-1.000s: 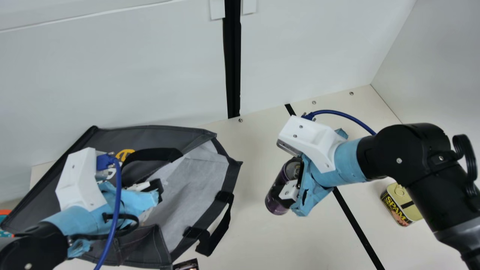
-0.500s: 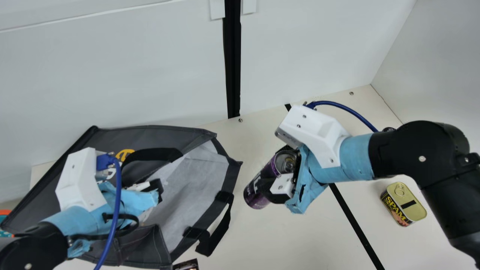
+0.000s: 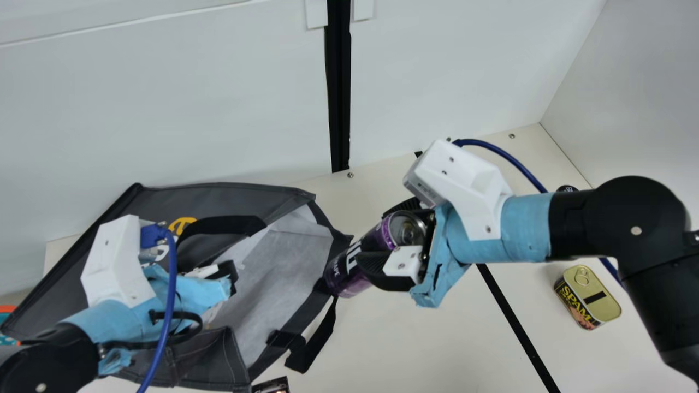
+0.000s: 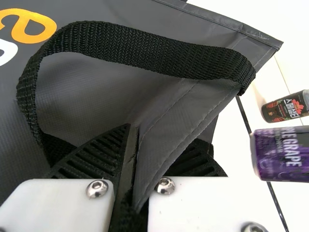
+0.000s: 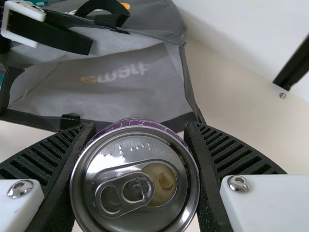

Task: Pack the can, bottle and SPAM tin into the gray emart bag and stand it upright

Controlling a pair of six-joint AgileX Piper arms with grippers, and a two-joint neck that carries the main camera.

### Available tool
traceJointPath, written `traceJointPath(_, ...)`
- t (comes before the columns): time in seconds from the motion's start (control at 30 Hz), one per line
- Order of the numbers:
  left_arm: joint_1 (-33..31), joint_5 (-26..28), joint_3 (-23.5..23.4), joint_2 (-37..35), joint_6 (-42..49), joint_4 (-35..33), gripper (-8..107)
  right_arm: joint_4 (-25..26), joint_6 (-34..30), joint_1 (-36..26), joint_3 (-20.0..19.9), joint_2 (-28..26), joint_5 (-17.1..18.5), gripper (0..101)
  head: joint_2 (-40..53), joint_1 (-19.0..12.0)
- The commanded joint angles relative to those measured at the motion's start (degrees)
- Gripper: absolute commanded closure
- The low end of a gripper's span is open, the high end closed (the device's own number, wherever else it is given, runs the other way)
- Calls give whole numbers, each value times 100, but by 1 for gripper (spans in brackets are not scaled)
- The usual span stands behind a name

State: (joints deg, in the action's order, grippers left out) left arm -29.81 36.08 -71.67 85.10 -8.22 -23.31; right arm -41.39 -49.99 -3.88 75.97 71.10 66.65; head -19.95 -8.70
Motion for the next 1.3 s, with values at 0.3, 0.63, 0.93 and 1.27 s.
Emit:
traceJointPath(0.3, 0, 0, 0, 0, 0, 0, 107, -161, -211, 664, -627, -44, -1223, 101, -5, -130)
traceJointPath(0.63, 0, 0, 0, 0, 0, 0, 107, -385, -403, 1214, -991, 171, -2126, 101, -5, -130)
traceJointPath(0.93, 0, 0, 0, 0, 0, 0, 107, -495, -609, 1719, -1149, 451, -2911, 101, -5, -130)
traceJointPath(1.27, 0, 0, 0, 0, 0, 0, 107, -886, -991, 2108, -1244, 878, -3663, 101, -5, -130)
